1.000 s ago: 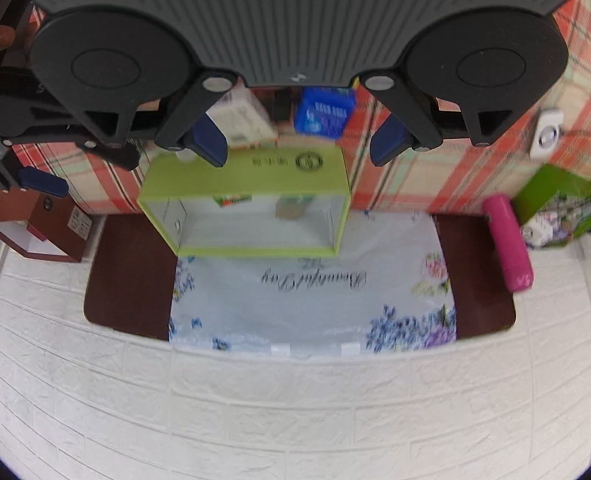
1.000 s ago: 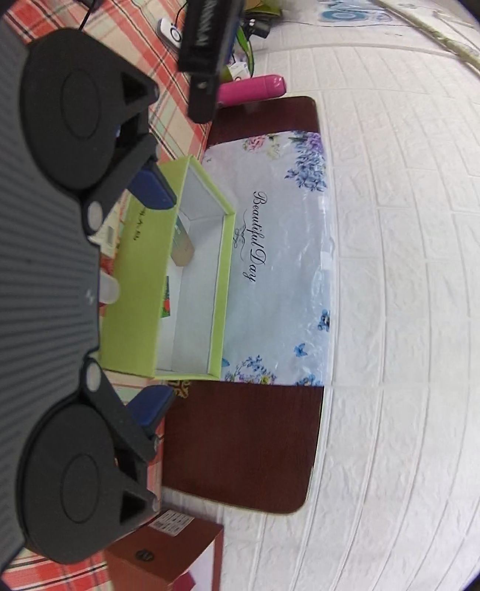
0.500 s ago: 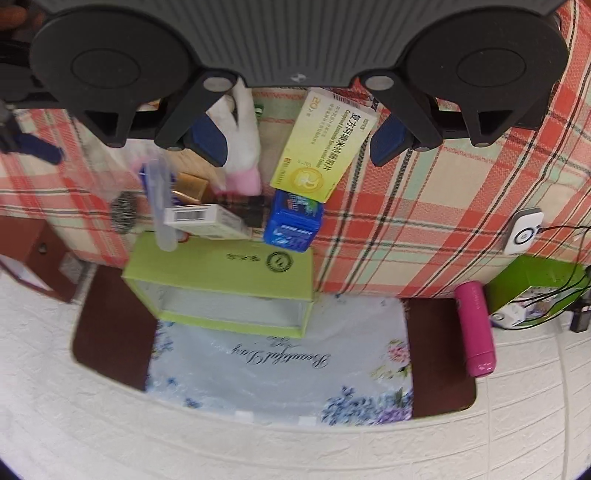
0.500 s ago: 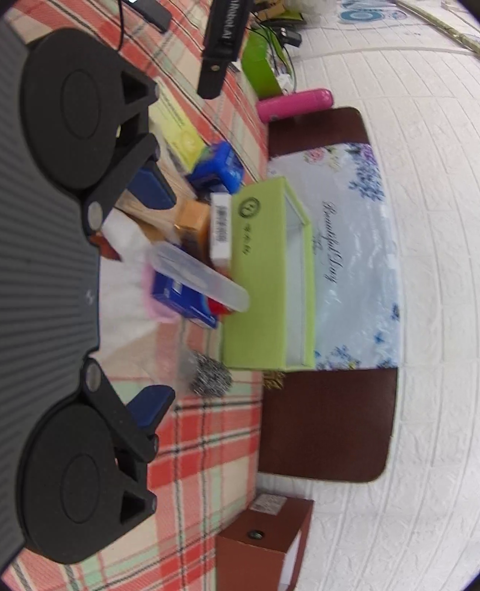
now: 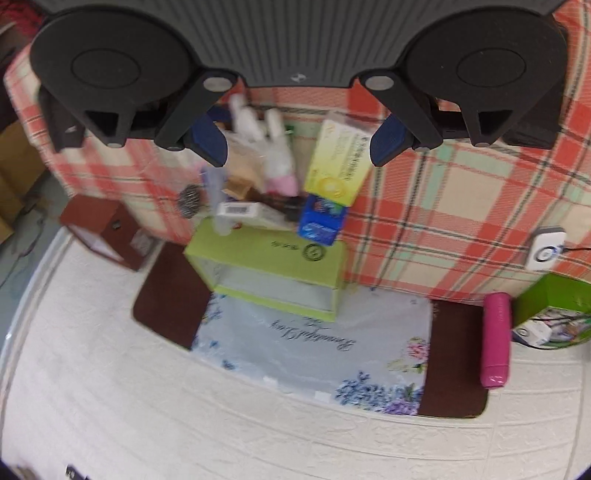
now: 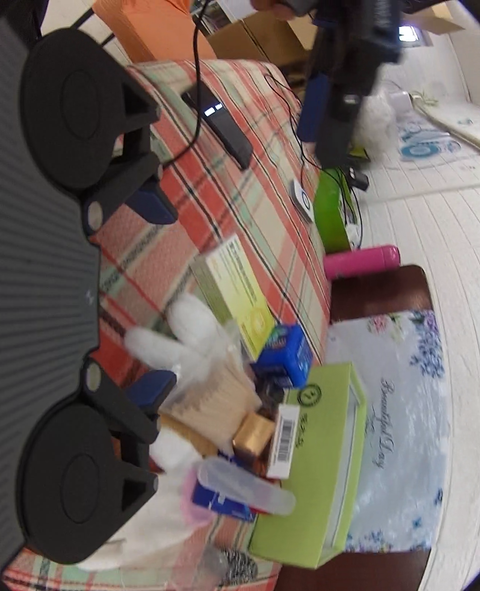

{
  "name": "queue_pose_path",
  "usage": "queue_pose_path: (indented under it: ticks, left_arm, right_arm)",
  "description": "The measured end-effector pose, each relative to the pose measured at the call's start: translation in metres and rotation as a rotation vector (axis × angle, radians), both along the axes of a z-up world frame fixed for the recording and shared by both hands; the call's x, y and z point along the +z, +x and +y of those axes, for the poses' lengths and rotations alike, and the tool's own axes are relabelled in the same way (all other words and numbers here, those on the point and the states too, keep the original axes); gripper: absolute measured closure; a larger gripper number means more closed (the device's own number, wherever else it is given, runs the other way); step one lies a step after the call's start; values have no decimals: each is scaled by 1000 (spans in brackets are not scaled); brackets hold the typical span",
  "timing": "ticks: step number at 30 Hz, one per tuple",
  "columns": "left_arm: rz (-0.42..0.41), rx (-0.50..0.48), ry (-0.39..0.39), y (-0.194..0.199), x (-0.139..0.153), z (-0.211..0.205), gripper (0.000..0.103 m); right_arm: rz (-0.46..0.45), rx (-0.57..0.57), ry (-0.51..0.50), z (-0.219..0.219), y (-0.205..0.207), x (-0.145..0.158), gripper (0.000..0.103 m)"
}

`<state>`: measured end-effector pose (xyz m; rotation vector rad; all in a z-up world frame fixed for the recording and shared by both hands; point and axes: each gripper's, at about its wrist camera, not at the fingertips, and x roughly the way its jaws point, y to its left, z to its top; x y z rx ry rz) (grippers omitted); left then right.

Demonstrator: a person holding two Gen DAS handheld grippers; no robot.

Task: Organize objects
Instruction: 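Withdraw both tools from the lime-green box back over the items, then grasp the dark green bar with the right tool while the left tool grasps the yellow medicine box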

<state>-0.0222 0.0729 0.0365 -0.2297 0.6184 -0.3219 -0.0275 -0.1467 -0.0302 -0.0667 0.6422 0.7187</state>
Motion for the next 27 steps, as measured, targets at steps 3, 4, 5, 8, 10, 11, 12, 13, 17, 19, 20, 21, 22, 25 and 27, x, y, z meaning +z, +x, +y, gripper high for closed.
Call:
queue_pose_path:
  ticks: [3,4,5,8,10,11,12,13,17,19,20,21,22,25,27]
  left_arm:
    - [-8,-6,12,3,3,-5,15]
    - [-10,1,16,3,4,-6,15]
    - [-12,10,7,3,6,-4,15]
    - [4,15,-14,9,20,0,15]
    - [-7,15,-37,11,37,0,16]
    - [-27,1,-62,10,48,0,15]
    - [-48,-20,-83,9,57,-2,15]
    - [-66,-44,-98,7,67,-5,15]
    - [-116,-75,-70,-5,99,-21,15]
    - [-120,-80,-59,-13,109,-25,15]
    - [-119,-85,-61,-18,114,-26,15]
    - [-114,-86,-66,-22,117,-26,15]
    - [-107,-86,-64,-26,121,-26,15]
    - [-108,-57,-27,-38,126,-25,15]
    - [-129,-27,11,-42,123,-22,15]
  right_arm:
    - [-2,-3,-8,6,2,-2,21]
    - [2,4,-12,9,3,-2,24]
    - [5,17,-8,12,3,-1,28]
    - [0,77,-5,22,1,0,30]
    - [-1,107,-7,28,-1,1,30]
    - [-5,112,-9,29,-2,1,30]
    - [-7,111,-11,29,-2,1,30]
    - [-7,109,-8,28,-2,2,30]
    - [-1,94,5,20,-5,2,30]
    - [5,94,3,16,-7,1,30]
    - [8,100,5,15,-7,1,30]
    - [10,111,9,16,-8,0,30]
    - [14,123,12,17,-10,0,30]
    - [15,191,25,28,-16,0,30]
    - [9,244,27,37,-21,0,38]
